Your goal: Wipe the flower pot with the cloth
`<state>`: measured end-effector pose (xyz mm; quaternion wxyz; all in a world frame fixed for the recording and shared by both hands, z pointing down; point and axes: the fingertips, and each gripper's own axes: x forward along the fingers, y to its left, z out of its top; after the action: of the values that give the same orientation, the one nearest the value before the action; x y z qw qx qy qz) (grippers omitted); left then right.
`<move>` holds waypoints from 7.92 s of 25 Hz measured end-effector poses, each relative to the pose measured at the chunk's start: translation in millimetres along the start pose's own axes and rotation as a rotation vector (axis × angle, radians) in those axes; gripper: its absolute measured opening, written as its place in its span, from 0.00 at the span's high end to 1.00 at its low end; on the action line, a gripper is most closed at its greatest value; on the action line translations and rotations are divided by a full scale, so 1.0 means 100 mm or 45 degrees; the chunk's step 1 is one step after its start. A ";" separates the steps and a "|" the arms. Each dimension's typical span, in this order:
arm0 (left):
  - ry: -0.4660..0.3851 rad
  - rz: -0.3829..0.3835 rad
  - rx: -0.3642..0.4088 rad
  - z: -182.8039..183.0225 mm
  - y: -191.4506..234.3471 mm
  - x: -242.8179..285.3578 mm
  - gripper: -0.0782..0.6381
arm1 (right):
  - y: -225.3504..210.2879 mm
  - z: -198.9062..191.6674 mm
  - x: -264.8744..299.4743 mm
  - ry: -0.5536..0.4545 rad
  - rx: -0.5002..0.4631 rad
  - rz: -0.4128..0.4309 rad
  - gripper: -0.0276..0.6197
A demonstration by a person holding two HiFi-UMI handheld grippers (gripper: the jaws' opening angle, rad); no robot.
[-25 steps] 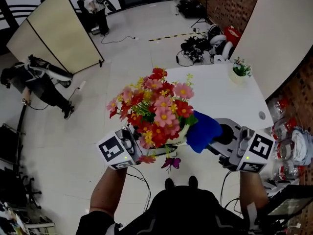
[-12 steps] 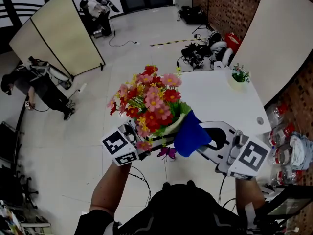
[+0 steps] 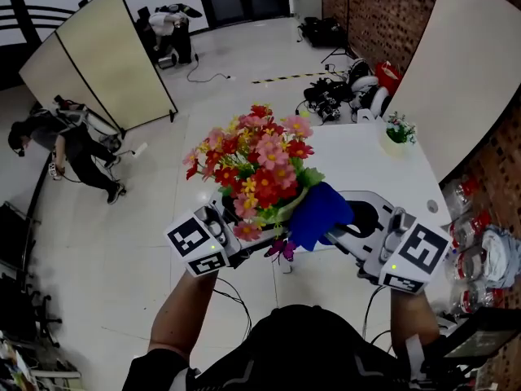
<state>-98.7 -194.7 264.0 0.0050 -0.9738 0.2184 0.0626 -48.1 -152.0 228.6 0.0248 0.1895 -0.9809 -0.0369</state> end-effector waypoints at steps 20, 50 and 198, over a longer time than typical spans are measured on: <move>-0.058 -0.259 -0.083 0.29 -0.07 -0.09 0.17 | -0.01 0.19 -0.09 -0.115 0.032 0.100 0.86; -0.018 -0.684 -0.070 0.34 -0.67 -0.31 0.17 | -0.05 0.27 -0.06 -0.094 0.151 0.387 0.86; -0.341 -0.155 -0.052 0.74 -0.07 -0.22 0.17 | -0.69 0.13 0.03 -0.333 0.375 0.108 0.86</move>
<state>-124.6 -176.2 193.6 0.0181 -0.9681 0.1549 0.1959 -26.2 -215.9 210.4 -0.1291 0.1431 -0.9777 0.0836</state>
